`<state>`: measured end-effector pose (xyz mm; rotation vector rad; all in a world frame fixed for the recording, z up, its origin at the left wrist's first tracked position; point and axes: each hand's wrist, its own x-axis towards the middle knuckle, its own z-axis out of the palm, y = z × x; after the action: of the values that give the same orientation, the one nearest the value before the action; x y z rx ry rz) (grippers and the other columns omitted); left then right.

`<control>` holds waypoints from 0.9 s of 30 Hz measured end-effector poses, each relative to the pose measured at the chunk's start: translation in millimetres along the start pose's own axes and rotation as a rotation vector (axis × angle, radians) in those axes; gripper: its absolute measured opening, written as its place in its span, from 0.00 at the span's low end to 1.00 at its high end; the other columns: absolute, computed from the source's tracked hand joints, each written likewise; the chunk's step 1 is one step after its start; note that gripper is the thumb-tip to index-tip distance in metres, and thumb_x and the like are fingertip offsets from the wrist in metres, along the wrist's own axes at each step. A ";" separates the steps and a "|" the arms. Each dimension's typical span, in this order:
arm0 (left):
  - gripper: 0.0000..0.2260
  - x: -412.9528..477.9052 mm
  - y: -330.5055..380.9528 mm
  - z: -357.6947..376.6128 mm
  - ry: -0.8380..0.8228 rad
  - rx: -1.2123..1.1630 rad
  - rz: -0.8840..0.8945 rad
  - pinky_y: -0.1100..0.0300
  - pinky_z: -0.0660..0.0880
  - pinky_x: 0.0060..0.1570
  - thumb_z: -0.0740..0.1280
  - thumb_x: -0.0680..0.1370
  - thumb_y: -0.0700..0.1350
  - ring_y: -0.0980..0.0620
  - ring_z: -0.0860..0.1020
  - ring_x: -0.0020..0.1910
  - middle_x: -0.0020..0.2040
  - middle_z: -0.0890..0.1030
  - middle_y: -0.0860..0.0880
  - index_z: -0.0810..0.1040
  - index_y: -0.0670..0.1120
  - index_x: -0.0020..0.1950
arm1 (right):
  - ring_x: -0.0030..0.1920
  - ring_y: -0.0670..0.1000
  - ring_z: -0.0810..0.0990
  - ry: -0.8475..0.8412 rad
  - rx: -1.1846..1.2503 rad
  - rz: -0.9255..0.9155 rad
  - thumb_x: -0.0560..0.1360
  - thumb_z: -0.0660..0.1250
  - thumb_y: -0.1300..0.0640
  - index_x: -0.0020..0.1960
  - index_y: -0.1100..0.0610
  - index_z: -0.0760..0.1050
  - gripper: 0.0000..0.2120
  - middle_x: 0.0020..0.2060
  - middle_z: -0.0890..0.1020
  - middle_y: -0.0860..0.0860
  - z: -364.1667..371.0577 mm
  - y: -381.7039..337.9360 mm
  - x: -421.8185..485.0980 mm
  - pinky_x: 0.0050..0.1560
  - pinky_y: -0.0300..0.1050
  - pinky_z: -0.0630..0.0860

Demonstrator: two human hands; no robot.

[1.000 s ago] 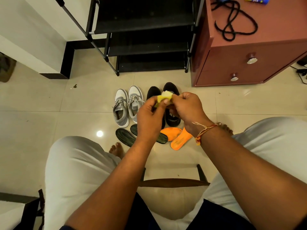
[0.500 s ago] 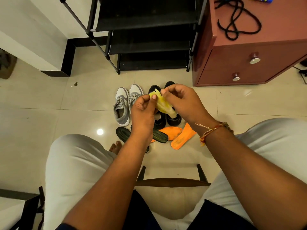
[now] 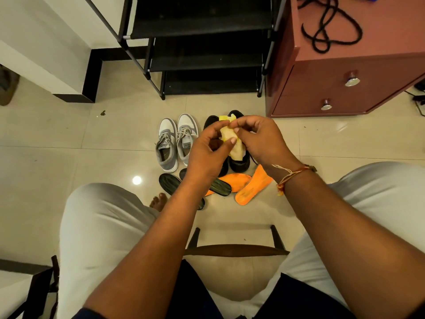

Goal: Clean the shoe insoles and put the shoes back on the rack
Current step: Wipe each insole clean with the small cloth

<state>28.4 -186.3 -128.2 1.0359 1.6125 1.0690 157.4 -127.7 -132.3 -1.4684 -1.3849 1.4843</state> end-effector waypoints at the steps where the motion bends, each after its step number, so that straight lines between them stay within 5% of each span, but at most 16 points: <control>1: 0.16 0.8 -1.0 -1.0 -0.002 0.022 -0.019 0.66 0.78 0.47 0.71 0.79 0.37 0.66 0.80 0.46 0.50 0.81 0.55 0.79 0.49 0.66 | 0.52 0.48 0.83 -0.004 0.035 0.022 0.78 0.67 0.66 0.50 0.55 0.83 0.09 0.48 0.84 0.50 -1.2 -2.4 -0.1 0.50 0.41 0.80; 8: 0.13 5.3 0.4 -7.6 0.028 -0.139 -0.134 0.60 0.81 0.49 0.71 0.78 0.35 0.56 0.84 0.49 0.49 0.86 0.51 0.81 0.46 0.60 | 0.48 0.54 0.82 -0.102 0.330 0.287 0.80 0.66 0.57 0.55 0.61 0.81 0.09 0.51 0.84 0.59 -7.3 -14.2 -3.3 0.51 0.49 0.81; 13: 0.13 8.4 -0.4 -10.0 0.077 -0.195 -0.135 0.66 0.77 0.42 0.70 0.79 0.35 0.57 0.82 0.47 0.51 0.85 0.47 0.81 0.43 0.63 | 0.42 0.46 0.81 -0.325 0.070 0.170 0.74 0.74 0.54 0.58 0.58 0.81 0.14 0.44 0.84 0.53 -15.0 -14.3 -4.3 0.45 0.40 0.78; 16: 0.14 9.5 -0.9 -9.0 0.063 -0.210 -0.137 0.66 0.77 0.43 0.69 0.79 0.34 0.57 0.82 0.47 0.50 0.84 0.48 0.80 0.43 0.63 | 0.46 0.49 0.80 -0.303 0.051 0.142 0.77 0.71 0.57 0.55 0.55 0.81 0.08 0.45 0.84 0.53 -15.4 -11.9 -2.7 0.50 0.42 0.77; 23: 0.10 7.8 -4.6 -5.6 0.099 -0.270 -0.192 0.58 0.81 0.53 0.70 0.80 0.39 0.50 0.84 0.53 0.50 0.86 0.46 0.81 0.39 0.61 | 0.54 0.52 0.82 -0.297 0.145 0.194 0.80 0.67 0.56 0.60 0.53 0.81 0.10 0.52 0.85 0.55 -14.9 -8.8 0.0 0.57 0.48 0.78; 27: 0.08 7.6 0.6 -5.5 0.127 -0.483 -0.287 0.58 0.81 0.52 0.68 0.81 0.38 0.49 0.84 0.51 0.48 0.85 0.45 0.80 0.36 0.57 | 0.45 0.46 0.82 -0.243 0.181 0.176 0.80 0.67 0.58 0.59 0.52 0.77 0.09 0.50 0.85 0.55 -12.3 -12.2 -2.0 0.40 0.38 0.77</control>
<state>21.5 -179.9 -128.3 0.4113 1.4431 1.2585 166.7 -123.5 -118.1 -1.3590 -1.2427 1.9002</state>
